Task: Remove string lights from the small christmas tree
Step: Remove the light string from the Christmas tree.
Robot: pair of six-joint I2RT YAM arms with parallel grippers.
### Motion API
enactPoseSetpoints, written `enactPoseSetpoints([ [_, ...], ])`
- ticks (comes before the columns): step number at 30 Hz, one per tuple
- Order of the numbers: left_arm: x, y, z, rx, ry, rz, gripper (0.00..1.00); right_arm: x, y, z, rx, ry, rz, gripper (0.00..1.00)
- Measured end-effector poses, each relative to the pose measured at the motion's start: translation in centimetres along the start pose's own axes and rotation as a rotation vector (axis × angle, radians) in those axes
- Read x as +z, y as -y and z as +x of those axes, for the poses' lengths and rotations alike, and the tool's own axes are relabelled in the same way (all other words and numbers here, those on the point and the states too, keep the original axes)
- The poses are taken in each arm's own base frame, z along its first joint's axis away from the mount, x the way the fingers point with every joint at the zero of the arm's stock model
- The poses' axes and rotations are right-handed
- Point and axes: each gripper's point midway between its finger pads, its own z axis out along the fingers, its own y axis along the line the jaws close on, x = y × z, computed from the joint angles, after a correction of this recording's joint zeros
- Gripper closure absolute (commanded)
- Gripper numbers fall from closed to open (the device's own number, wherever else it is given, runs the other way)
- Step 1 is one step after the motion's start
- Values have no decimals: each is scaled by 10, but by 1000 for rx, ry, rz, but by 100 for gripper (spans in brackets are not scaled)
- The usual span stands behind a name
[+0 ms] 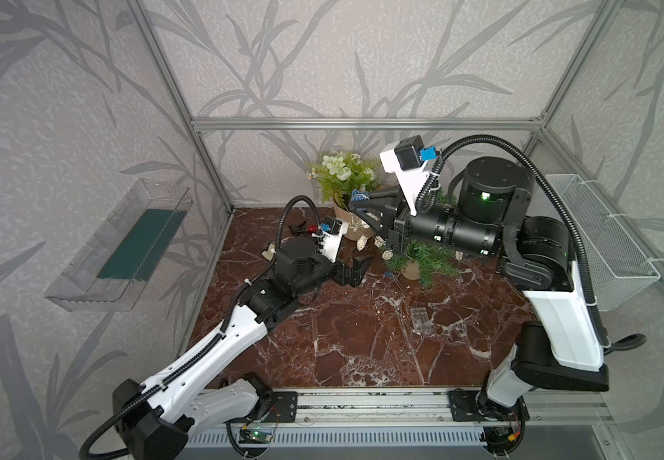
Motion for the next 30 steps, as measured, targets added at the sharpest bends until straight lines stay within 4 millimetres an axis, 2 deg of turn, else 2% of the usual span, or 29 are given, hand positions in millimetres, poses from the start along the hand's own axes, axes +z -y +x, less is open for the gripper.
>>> enactPoseSetpoints([
  [4,0,10,-19,8,52,44,1,-1,0,-1,0,3,-1,92],
  [8,-3,15,-45,21,119,52,1,-1,0,-1,0,1,-1,92],
  [10,-5,14,-55,27,157,41,6,-1,0,0,0,1,-1,92],
  [12,-6,12,-61,26,182,28,22,0,0,1,0,-2,-1,92],
  [14,-7,11,-66,29,203,21,48,2,0,4,1,-11,1,92],
  [15,-7,11,-69,35,217,20,58,4,1,7,2,-18,2,92],
  [20,-9,13,-78,34,251,26,100,11,3,19,7,-54,5,92],
  [27,-13,9,-81,51,259,-4,100,8,5,28,7,-77,20,90],
  [30,-22,5,-89,74,252,-52,100,-1,7,31,2,-80,31,83],
])
